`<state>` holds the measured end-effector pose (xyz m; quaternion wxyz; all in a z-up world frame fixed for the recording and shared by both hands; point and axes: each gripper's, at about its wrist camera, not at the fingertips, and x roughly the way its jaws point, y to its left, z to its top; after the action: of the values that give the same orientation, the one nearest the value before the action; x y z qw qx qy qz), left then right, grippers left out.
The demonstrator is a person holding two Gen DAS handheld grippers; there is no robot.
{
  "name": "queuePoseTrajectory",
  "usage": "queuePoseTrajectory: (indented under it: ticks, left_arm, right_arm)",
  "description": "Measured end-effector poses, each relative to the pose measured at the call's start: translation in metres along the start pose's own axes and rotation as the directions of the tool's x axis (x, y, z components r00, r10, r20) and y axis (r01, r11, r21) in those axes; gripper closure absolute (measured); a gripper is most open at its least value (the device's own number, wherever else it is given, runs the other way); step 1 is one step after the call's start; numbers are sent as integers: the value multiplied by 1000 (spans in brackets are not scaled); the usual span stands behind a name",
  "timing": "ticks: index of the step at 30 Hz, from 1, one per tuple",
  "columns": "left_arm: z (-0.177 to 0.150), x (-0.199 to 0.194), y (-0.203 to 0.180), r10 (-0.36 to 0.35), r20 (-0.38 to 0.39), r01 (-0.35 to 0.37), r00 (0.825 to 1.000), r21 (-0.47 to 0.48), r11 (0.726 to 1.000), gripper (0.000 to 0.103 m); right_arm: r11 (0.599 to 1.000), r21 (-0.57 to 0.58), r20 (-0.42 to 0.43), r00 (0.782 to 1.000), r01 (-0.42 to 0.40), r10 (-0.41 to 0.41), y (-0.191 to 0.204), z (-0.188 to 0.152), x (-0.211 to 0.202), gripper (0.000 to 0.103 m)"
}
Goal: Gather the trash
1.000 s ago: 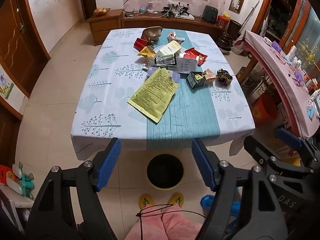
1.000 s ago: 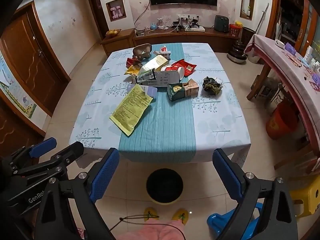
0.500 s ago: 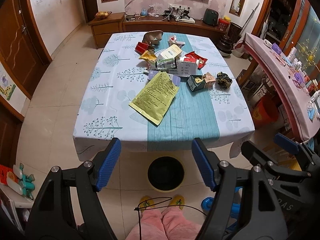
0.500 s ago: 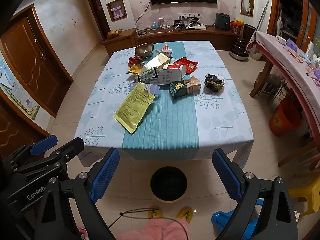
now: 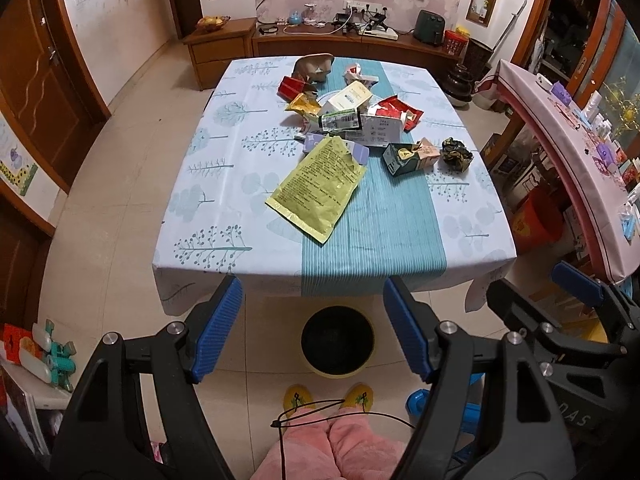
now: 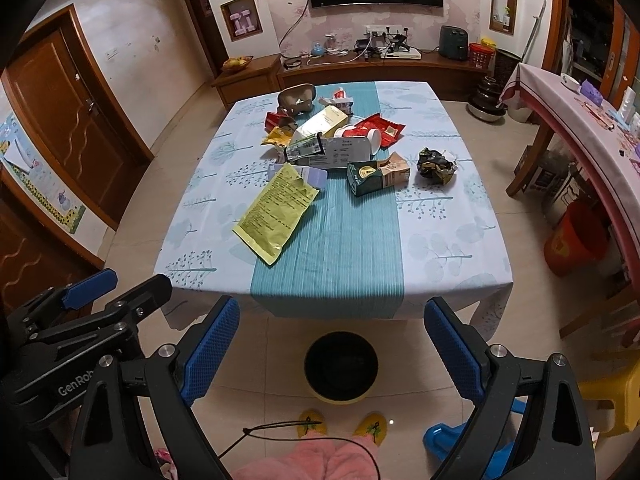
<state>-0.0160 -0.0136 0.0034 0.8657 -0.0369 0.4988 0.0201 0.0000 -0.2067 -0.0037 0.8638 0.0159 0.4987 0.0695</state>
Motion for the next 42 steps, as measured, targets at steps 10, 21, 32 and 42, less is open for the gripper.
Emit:
queuePoseTrajectory:
  ticks: [10,21,32,42]
  left_arm:
    - [1,0,-1,21,6,-20,1000,-20,1000,32]
    - [4,-3,-5,39,10,-39,999,-54,998,32]
    - [8,-18,-8,65,51,-60,997,-91,994,32]
    - [14,-28,8,99,90,-87,991,-129,988,32]
  right_arm:
    - [1000,-20,-2,1000,-23,23,-1,3,4,8]
    - [997,-60,4,998,-55,55,-3,10,4,8]
    - [990,-96,26,994,-102,105,-9,22,-1,8]
    - [978,-137,40,986,-154,161,5,36,-1,9]
